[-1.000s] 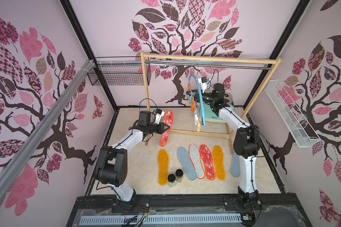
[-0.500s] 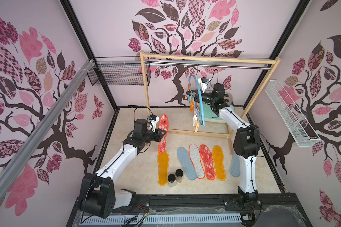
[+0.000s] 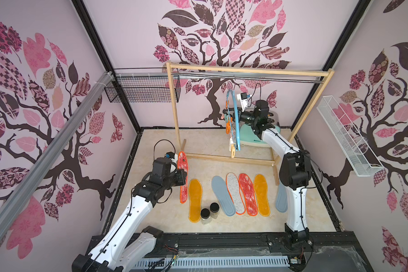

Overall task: Take the shoe insoles off the hanger
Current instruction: Place the insole at the center of the board.

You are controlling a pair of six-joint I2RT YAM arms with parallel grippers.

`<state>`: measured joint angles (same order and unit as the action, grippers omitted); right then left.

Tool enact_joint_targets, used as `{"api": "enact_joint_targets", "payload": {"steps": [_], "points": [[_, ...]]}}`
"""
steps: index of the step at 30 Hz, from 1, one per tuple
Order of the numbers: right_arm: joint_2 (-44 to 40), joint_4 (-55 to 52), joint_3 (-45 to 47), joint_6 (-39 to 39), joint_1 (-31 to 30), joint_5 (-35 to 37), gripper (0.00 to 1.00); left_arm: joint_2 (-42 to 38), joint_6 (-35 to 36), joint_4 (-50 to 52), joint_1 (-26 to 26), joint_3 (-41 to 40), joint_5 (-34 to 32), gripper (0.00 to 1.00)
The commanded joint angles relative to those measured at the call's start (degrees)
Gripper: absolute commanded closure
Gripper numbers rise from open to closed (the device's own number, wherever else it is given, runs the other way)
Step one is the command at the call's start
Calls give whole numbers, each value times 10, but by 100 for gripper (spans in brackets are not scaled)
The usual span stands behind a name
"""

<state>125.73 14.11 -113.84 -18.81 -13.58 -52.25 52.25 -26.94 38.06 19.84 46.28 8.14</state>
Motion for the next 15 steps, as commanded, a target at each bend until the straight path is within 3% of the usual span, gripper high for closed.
{"api": "enact_joint_targets", "payload": {"steps": [1, 6, 15], "points": [[0, -40, 13, -1, 5, 18, 81, -12, -44, 77, 9, -18, -43, 100], [-5, -32, 17, -11, 5, 16, 81, 18, -79, 46, 14, -47, -23, 100], [-17, -28, 26, -15, 5, 16, 81, 132, -62, -51, 14, -102, -3, 100]]}}
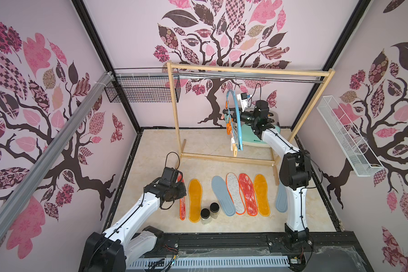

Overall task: Take the shoe insoles off the hanger
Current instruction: Place the insole at the center of the board.

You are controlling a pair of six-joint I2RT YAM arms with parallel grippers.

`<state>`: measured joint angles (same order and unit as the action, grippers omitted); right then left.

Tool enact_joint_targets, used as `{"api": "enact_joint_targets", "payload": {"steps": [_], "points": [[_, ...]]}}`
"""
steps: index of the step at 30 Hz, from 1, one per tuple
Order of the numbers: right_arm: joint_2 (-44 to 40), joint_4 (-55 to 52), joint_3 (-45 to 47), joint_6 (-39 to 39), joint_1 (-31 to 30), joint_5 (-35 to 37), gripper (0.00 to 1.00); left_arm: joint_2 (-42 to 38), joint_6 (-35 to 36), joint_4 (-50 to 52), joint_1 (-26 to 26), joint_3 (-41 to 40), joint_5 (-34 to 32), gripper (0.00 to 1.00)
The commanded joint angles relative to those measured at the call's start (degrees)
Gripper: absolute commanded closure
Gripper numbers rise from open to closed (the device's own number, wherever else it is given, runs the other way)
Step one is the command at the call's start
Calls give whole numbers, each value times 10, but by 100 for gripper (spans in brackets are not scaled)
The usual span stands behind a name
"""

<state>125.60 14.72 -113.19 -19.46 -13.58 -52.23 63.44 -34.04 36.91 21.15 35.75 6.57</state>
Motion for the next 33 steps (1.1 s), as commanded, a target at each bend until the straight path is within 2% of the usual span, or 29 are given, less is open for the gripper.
{"api": "enact_joint_targets", "payload": {"steps": [1, 10, 13, 17, 21, 29, 33], "points": [[-17, -35, 19, -8, 5, 15, 81, 33, 16, -40, 0, 8, 8, 100], [-15, -31, 20, -12, 6, 16, 81, 83, 22, -74, -13, -14, -11, 100], [-12, -32, 21, -12, 6, 16, 81, 84, 22, -83, -26, -17, 6, 100], [-9, -34, 22, -11, 7, 16, 81, 87, 25, -74, -29, -12, 2, 88], [-8, -33, 20, -11, 6, 16, 81, 79, 23, -68, -29, -12, -10, 72], [-9, -34, 20, -11, 7, 15, 81, 76, 24, -61, -29, -5, -27, 58], [-8, -33, 20, -11, 7, 15, 81, 63, 25, -47, -35, 5, -41, 55]]}}
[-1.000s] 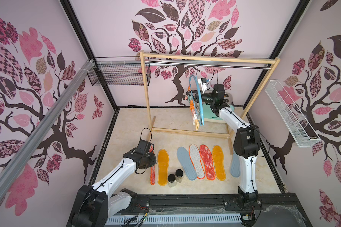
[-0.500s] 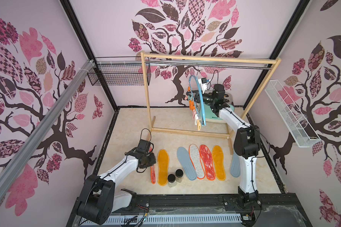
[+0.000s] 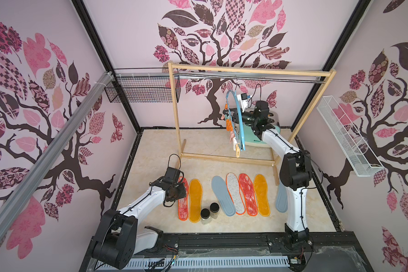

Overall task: Take the shoe insoles off the hanger
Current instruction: Place the insole at the center of the board, then reset both arms

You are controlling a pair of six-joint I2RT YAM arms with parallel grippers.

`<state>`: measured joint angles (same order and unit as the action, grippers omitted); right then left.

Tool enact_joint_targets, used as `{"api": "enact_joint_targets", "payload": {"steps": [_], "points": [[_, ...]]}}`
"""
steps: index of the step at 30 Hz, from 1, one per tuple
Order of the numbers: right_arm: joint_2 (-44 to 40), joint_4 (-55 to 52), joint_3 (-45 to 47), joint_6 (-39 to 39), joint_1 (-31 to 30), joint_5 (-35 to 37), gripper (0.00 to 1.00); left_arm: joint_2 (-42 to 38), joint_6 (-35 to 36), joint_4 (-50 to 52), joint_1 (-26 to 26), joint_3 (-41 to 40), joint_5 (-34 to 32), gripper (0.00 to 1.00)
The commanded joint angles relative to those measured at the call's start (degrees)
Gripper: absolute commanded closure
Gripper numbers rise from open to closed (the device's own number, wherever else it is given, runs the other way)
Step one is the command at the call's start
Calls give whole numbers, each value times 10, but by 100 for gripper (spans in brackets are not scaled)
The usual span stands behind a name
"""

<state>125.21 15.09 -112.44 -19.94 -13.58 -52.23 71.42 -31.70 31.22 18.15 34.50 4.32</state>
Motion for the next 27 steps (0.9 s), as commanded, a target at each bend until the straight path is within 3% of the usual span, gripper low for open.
{"api": "enact_joint_targets", "payload": {"steps": [1, 9, 18, 27], "points": [[-3, -37, 13, -7, 7, 15, 81, -26, 1, 14, -6, 18, -29, 55], [-1, -38, 11, -7, 7, 15, 81, -117, -4, 60, -6, 36, -80, 51], [-1, -44, 7, -5, 7, 15, 81, -232, 88, 139, -4, 157, -3, 51], [-3, -55, 4, 3, 7, 18, 81, -396, 113, 105, 6, 102, 20, 45]]}}
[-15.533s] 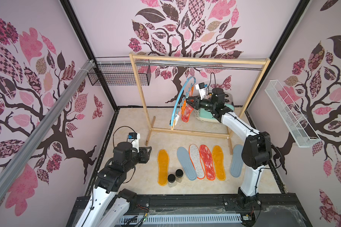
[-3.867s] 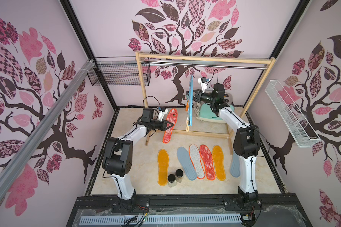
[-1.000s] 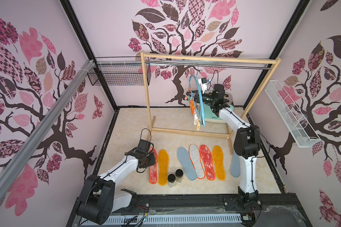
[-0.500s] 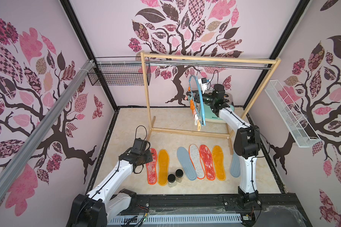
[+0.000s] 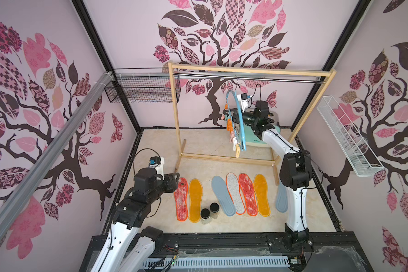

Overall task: Take the shoe insoles off the hanger
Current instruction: Reset both arms

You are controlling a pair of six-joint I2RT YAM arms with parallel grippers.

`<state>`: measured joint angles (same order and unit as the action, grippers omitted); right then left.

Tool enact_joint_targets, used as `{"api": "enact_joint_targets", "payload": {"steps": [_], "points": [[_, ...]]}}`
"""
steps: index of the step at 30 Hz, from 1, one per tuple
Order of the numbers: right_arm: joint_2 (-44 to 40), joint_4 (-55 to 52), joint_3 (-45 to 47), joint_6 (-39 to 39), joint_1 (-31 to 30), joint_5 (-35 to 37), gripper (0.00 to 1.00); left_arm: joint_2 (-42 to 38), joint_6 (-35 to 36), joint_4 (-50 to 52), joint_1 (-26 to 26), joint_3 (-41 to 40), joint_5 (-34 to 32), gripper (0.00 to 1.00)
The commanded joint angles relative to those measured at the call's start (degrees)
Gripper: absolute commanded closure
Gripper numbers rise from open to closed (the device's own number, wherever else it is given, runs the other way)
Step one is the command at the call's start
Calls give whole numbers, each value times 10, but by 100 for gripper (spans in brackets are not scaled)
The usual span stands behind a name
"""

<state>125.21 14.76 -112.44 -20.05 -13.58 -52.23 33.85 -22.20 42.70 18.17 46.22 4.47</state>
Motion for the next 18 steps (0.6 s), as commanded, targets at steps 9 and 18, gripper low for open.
{"api": "enact_joint_targets", "payload": {"steps": [9, 18], "points": [[-8, -70, 1, 18, 7, 20, 73, -1, 22, -2, 5, -15, 7, 45], [-16, -83, 2, 27, 7, 28, 51, -6, 22, -3, 5, -17, 10, 44]]}}
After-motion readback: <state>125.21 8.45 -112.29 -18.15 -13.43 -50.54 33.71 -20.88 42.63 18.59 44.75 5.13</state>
